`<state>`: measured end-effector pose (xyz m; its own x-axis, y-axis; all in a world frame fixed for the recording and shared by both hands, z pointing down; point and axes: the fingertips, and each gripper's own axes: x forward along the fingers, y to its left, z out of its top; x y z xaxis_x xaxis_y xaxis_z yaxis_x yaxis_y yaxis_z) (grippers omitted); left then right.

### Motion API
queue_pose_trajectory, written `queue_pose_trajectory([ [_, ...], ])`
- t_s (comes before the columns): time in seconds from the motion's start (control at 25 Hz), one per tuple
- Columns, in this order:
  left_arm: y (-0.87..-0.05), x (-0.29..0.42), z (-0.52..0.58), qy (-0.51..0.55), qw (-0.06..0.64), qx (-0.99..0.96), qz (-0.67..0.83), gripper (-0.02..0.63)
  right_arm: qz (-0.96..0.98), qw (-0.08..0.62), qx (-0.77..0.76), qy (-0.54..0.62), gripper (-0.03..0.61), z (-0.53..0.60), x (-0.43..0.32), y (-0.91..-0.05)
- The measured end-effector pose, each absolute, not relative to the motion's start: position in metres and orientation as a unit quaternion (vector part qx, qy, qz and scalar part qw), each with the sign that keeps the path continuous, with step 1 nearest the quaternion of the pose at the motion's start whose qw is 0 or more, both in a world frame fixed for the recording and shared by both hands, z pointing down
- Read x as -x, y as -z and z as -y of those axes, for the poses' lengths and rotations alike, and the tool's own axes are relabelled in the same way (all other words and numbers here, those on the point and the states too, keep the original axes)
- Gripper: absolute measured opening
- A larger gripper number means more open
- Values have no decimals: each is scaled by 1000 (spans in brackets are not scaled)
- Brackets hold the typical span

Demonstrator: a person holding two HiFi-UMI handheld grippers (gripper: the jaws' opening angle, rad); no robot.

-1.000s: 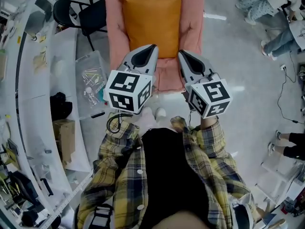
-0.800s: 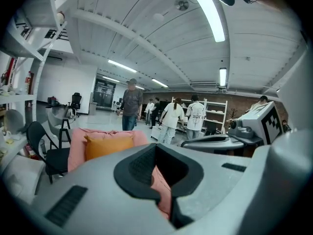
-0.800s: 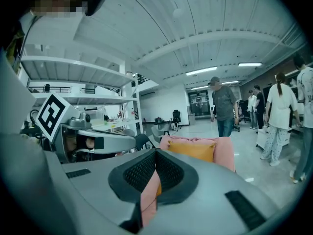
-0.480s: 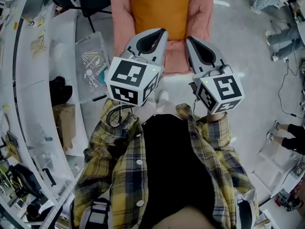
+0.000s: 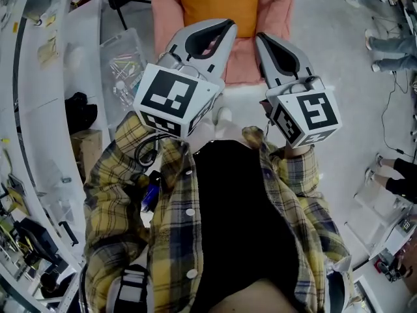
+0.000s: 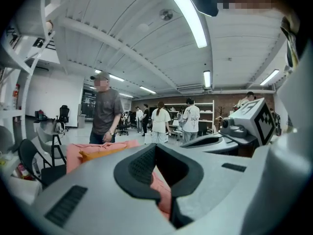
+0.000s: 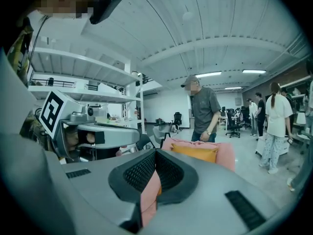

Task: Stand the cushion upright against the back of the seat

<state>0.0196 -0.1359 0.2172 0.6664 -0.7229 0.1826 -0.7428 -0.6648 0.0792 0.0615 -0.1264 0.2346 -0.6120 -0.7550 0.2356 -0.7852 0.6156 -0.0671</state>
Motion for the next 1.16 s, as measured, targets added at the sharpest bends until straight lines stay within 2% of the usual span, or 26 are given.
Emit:
queue_pose_trajectory([
  [1.16,-228,-45,117,-93,64,-913,391,4,896,94,-425,-89,18,107,-74,-243],
])
